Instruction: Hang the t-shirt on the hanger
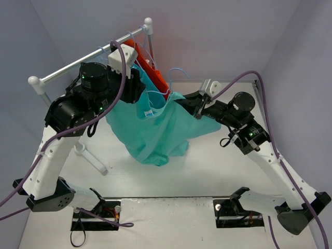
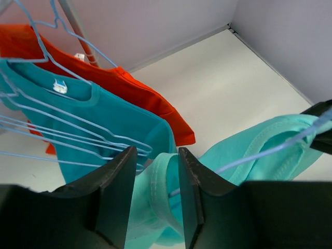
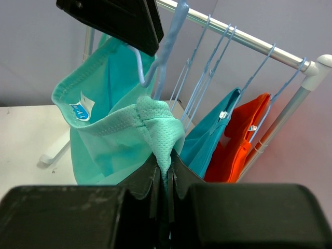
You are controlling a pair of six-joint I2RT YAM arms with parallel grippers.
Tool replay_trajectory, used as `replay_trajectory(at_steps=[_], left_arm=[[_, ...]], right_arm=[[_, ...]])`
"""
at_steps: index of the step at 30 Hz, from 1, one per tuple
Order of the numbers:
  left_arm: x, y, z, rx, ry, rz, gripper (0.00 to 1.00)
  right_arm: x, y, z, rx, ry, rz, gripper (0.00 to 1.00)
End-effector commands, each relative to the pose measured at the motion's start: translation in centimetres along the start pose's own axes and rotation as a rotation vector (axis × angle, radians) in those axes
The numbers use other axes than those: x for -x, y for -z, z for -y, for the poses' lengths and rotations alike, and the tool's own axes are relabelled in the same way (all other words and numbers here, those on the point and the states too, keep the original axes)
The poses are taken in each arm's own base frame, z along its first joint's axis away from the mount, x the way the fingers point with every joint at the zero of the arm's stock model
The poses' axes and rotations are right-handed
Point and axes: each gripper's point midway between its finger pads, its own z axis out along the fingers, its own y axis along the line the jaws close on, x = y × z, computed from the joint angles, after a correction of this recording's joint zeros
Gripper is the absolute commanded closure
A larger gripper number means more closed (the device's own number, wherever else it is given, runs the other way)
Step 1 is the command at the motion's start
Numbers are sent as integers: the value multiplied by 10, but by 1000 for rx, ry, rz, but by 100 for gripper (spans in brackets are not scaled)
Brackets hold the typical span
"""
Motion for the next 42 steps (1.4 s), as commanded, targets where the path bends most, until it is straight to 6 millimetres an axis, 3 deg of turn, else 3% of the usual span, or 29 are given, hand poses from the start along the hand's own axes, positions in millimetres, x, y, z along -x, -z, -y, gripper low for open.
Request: replay_trajectory(at_steps=[1, 6, 12, 16, 22, 31, 42], left_arm=[[46, 34, -2, -42, -152, 184, 64], [46, 57, 4, -109, -257, 220, 55], [21, 80, 0, -153, -463, 192, 38], [-5, 78, -1, -204, -558, 91, 31], [-32, 69, 2, -312, -618, 11, 30], [-59, 56, -14, -417, -602, -51, 26], [-89, 45, -3, -554, -565, -103, 28]], right_arm=[[44, 2, 7, -26, 77, 148, 100], [33, 0, 5, -19, 65, 129, 100], [25, -3, -5, 38, 42, 121, 100], [19, -3, -12, 76, 31, 114, 100], [13, -1, -22, 114, 12, 106, 100], [7, 9, -37, 161, -15, 93, 100], [1, 10, -43, 186, -31, 84, 100]])
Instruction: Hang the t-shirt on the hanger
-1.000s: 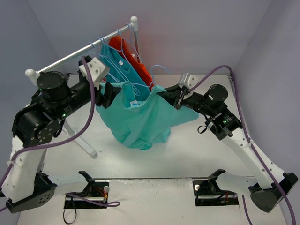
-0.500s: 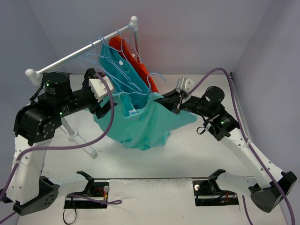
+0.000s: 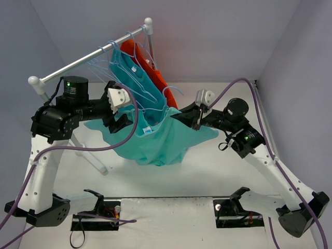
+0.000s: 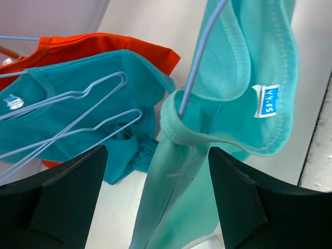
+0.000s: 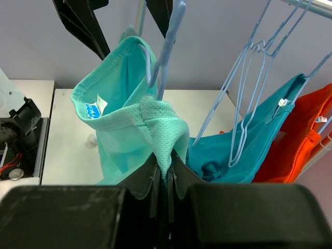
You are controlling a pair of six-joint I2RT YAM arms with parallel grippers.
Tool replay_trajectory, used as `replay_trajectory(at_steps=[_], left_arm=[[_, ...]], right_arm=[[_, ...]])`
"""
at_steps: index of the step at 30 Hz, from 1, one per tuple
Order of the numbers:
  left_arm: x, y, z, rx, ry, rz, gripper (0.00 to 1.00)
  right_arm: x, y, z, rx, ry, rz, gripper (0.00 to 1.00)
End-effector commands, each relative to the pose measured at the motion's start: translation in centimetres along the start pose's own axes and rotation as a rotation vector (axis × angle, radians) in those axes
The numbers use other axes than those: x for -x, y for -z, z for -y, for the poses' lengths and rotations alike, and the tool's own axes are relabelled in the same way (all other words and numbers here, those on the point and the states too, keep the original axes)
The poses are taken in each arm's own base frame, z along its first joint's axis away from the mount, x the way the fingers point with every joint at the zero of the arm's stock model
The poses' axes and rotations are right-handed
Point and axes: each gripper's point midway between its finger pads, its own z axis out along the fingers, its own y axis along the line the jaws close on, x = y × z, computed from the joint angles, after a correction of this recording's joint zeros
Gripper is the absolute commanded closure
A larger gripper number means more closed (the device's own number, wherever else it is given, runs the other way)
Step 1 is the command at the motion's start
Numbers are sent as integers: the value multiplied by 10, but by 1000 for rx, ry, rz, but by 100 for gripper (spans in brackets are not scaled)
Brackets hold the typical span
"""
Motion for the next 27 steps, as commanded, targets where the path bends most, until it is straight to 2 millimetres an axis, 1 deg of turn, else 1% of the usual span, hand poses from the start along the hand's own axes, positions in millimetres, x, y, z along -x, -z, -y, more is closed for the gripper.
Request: replay_trajectory(at_steps=[1, 3, 7, 8, 12, 16, 19, 20, 22, 25, 27], left_arm=[[9, -2, 9, -68, -45, 60, 30], [6, -4, 12, -85, -38, 54, 40], [1, -7, 16, -109, -29, 53, 54], [1, -8, 18, -120, -28, 57, 55], [1, -10, 22, -142, -28, 68, 68], [6, -8, 32, -183, -44, 110, 74], [4, -6, 37, -190, -72, 117, 85], [2, -5, 39, -193, -84, 118, 92], [1, -4, 45, -209, -101, 132, 100], [2, -1, 53, -232, -113, 155, 100], [2, 0, 56, -239, -106, 159, 100]], right_arm=[[35, 3, -4, 20, 82, 102, 100], [35, 3, -5, 22, 81, 102, 100], [34, 4, -6, 27, 77, 99, 100], [34, 4, -7, 30, 77, 100, 100], [33, 4, -8, 37, 73, 97, 100], [29, 5, -10, 42, 72, 91, 100], [24, 5, -12, 50, 62, 82, 100], [22, 5, -12, 48, 59, 78, 100], [19, 5, -12, 48, 51, 72, 100], [14, 6, -13, 41, 41, 61, 98], [9, 8, -11, 20, 32, 47, 91]])
